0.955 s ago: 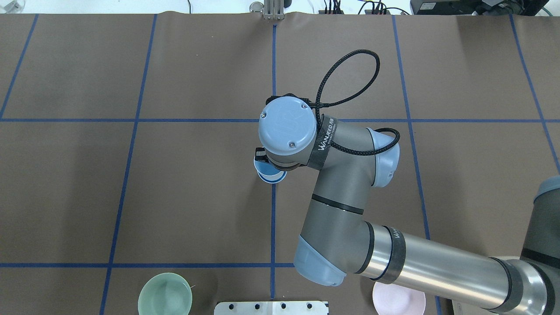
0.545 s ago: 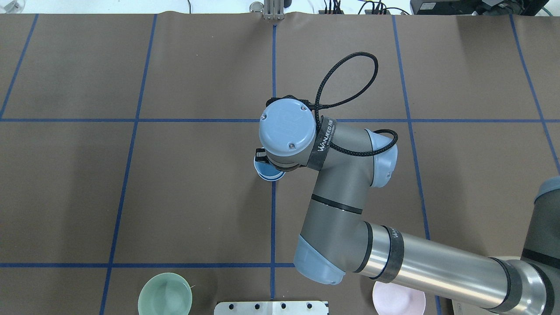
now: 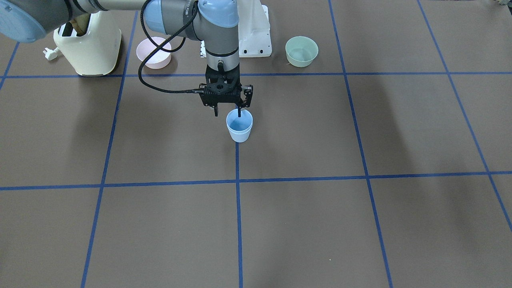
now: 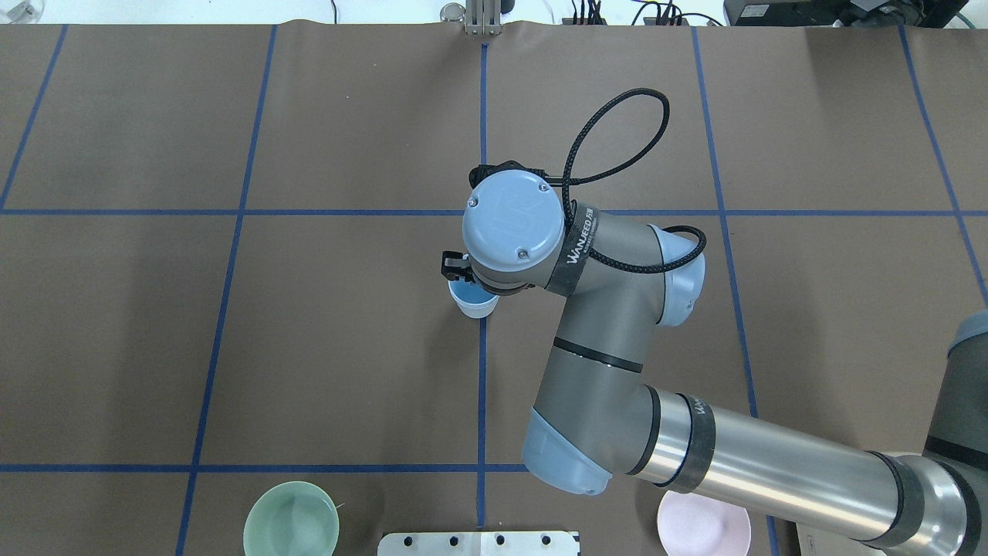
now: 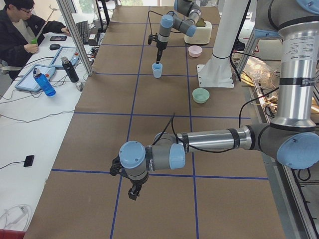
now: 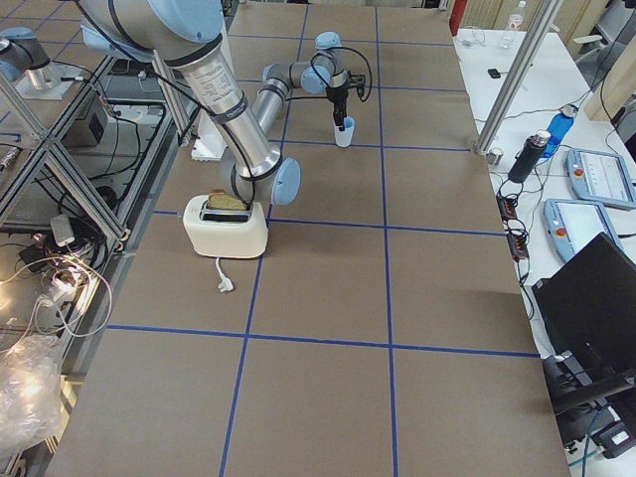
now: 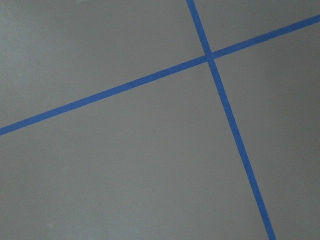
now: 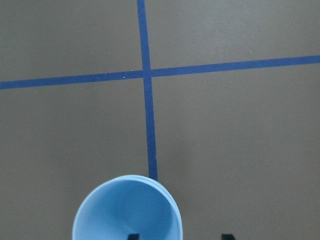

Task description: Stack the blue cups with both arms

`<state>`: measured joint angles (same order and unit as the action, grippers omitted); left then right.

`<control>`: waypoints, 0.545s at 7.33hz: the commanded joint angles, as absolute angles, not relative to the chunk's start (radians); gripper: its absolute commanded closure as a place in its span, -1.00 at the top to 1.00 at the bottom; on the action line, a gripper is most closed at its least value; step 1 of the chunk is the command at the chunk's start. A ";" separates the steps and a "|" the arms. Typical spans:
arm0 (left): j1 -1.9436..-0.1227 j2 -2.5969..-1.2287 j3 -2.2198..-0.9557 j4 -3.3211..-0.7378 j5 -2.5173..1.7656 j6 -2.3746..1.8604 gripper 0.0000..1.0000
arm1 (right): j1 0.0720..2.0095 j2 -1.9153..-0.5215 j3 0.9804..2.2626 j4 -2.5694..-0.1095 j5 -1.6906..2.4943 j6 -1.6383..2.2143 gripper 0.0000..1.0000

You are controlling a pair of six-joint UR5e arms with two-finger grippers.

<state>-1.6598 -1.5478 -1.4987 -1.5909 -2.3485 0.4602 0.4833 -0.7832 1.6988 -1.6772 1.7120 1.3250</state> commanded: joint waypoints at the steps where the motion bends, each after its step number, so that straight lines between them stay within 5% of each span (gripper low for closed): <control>1: -1.658 -1.551 -1.506 -1.586 -2.350 0.456 0.97 | 0.598 -0.790 1.715 -1.689 1.798 1.222 1.00; 4: -1.657 -1.525 -1.568 -1.595 -2.393 0.261 0.97 | 0.916 -0.927 1.717 -1.684 2.043 0.812 1.00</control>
<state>-1.6583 -1.5362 -1.5426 -1.5900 -2.3837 0.3126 0.7709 -0.8629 1.7156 -1.6857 1.9392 1.0047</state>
